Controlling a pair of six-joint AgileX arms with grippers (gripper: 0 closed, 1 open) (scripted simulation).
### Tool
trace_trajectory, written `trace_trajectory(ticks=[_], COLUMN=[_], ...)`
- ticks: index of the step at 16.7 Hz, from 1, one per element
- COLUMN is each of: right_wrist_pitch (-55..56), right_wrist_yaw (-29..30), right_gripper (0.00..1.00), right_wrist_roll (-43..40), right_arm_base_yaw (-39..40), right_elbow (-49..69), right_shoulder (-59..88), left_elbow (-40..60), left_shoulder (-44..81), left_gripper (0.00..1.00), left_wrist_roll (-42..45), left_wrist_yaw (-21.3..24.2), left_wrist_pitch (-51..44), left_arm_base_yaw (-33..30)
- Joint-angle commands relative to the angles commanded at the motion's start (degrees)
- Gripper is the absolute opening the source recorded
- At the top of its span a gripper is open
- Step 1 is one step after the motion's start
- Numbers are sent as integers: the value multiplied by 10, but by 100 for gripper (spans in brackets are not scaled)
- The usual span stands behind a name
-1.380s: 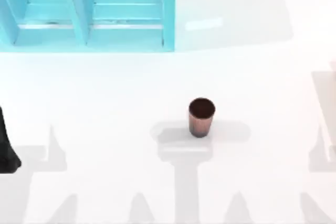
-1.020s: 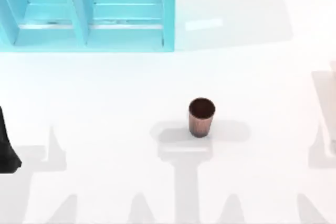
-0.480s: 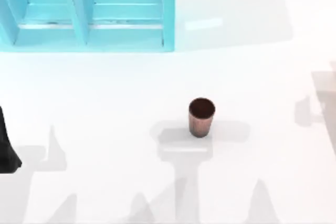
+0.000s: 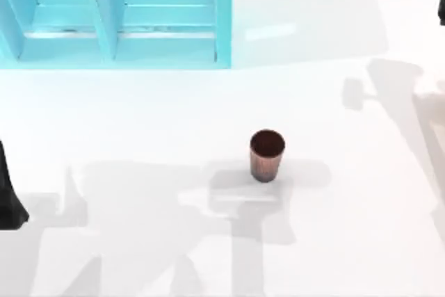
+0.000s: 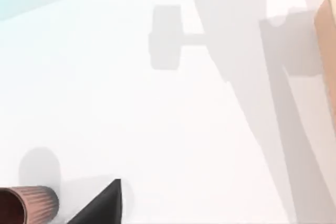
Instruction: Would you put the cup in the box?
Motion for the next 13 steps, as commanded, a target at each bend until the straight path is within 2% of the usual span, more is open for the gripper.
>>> trace_trajectory(ticks=[6,13], right_wrist_pitch=[-151,-235], right_wrist_yaw=[-4,-12], right_gripper=[100,100], right_wrist_roll=[74,126], right_arm_base_yaw=[104,213], right_elbow=[220,349], right_shoulder=[247,409], left_elbow=[0,0], left_shoulder=[0,0], left_gripper=[100,100], left_wrist_roll=[0,0], left_wrist_yaw=[0,0], left_wrist_pitch=[0,0], left_arm_base_yaw=[0,0])
